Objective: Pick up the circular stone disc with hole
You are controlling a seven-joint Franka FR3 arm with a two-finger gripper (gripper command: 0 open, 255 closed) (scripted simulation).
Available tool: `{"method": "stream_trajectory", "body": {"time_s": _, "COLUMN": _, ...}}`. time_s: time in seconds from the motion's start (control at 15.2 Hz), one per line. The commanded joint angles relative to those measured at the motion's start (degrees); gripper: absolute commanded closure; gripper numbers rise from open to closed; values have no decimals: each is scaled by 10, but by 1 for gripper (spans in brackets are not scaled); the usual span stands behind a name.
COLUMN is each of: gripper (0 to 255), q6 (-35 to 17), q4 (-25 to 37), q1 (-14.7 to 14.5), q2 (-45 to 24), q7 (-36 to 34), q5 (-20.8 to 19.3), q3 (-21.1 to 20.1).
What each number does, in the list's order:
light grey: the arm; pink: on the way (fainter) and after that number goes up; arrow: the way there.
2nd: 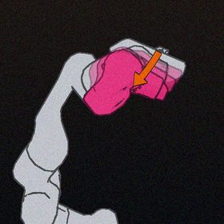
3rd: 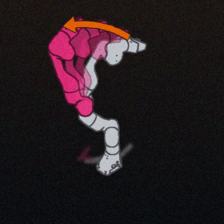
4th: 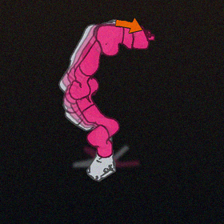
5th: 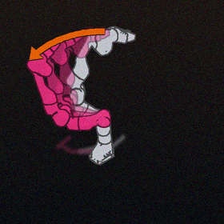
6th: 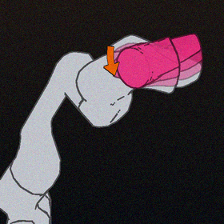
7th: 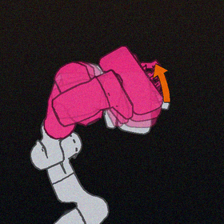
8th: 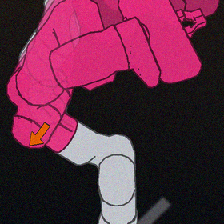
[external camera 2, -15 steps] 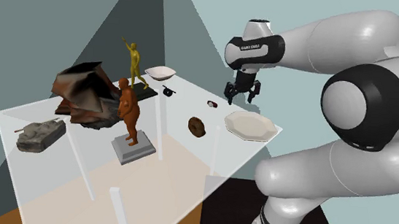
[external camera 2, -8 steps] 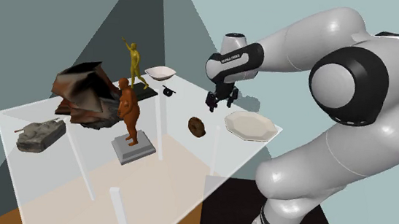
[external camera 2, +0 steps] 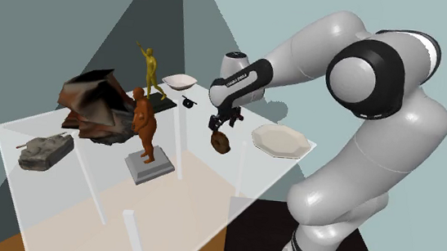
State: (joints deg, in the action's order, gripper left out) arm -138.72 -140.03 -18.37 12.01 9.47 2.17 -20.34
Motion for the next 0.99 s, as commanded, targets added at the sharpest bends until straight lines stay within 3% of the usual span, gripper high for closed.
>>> {"method": "stream_trajectory", "body": {"time_s": 0.0, "gripper": 0, "q6": -26, "q4": 3, "q1": -5, "q2": -26, "q7": 5, "q5": -10, "q3": -9}}
{"method": "stream_trajectory", "body": {"time_s": 0.59, "gripper": 0, "q6": -89, "q4": -20, "q1": 1, "q2": -69, "q7": -16, "q5": -37, "q3": -15}}
{"method": "stream_trajectory", "body": {"time_s": 0.66, "gripper": 255, "q6": -90, "q4": -20, "q1": 1, "q2": -69, "q7": -16, "q5": -37, "q3": -15}}
{"method": "stream_trajectory", "body": {"time_s": 0.92, "gripper": 255, "q6": -90, "q4": -20, "q1": 1, "q2": -71, "q7": -17, "q5": -38, "q3": -15}}
